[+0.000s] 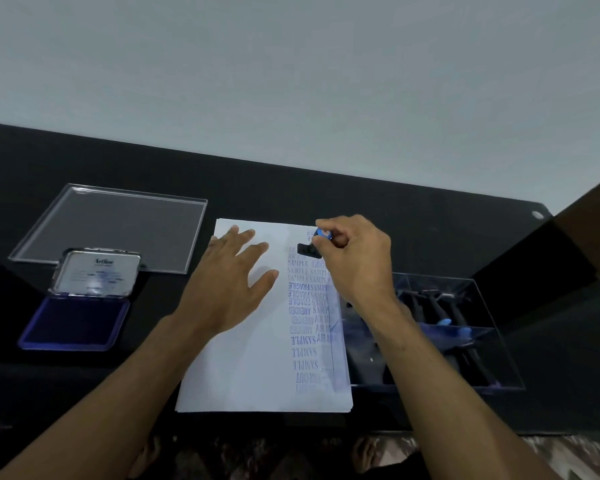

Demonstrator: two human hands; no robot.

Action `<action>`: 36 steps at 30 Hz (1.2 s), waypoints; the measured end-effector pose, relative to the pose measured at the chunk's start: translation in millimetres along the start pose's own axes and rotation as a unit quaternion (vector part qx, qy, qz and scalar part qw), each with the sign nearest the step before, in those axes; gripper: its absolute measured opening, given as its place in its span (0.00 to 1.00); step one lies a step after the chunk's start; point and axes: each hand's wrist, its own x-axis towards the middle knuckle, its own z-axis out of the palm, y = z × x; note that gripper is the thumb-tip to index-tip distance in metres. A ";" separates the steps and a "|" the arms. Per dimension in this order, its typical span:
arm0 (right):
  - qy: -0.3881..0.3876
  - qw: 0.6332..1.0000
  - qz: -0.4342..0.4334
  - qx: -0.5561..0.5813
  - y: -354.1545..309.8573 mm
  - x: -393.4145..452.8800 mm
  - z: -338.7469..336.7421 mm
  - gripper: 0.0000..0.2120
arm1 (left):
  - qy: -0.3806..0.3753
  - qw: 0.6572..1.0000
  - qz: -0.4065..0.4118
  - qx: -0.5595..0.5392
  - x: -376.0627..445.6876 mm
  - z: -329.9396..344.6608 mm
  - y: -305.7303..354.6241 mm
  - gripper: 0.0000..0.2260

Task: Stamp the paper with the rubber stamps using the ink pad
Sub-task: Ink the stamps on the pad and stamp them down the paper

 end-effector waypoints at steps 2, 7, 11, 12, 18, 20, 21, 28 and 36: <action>-0.004 1.000 0.000 -0.001 3.4 9.3 3.4 0.11 | 0.001 1.000 0.002 0.002 9.3 2.4 -2.1 0.29; -0.031 0.999 -0.003 -0.023 7.2 30.5 16.4 0.12 | 0.003 1.000 0.014 0.012 33.3 10.1 -11.9 0.28; -0.048 0.998 -0.009 -0.032 8.9 41.8 26.0 0.13 | 0.004 0.999 0.031 0.037 48.3 14.4 -20.7 0.26; -0.051 0.998 -0.012 -0.032 9.4 43.7 27.8 0.12 | 0.003 0.999 0.034 0.041 50.4 15.6 -22.7 0.25; -0.072 0.996 -0.021 -0.046 11.5 47.3 36.7 0.13 | -0.009 0.998 0.038 0.046 51.1 23.7 -31.4 0.28; -0.076 0.996 -0.021 -0.047 10.8 48.1 38.8 0.13 | -0.009 0.998 0.040 0.047 50.7 24.6 -32.8 0.29; -0.078 0.996 -0.020 -0.047 10.5 48.6 39.7 0.13 | -0.010 0.998 0.040 0.049 50.7 24.7 -33.0 0.29; -0.090 0.994 -0.012 -0.056 9.9 49.7 42.5 0.13 | -0.010 0.998 0.040 0.047 50.7 25.9 -34.0 0.29; -0.094 0.994 -0.006 -0.060 10.6 49.9 43.2 0.13 | -0.012 0.998 0.039 0.049 51.2 27.3 -35.6 0.29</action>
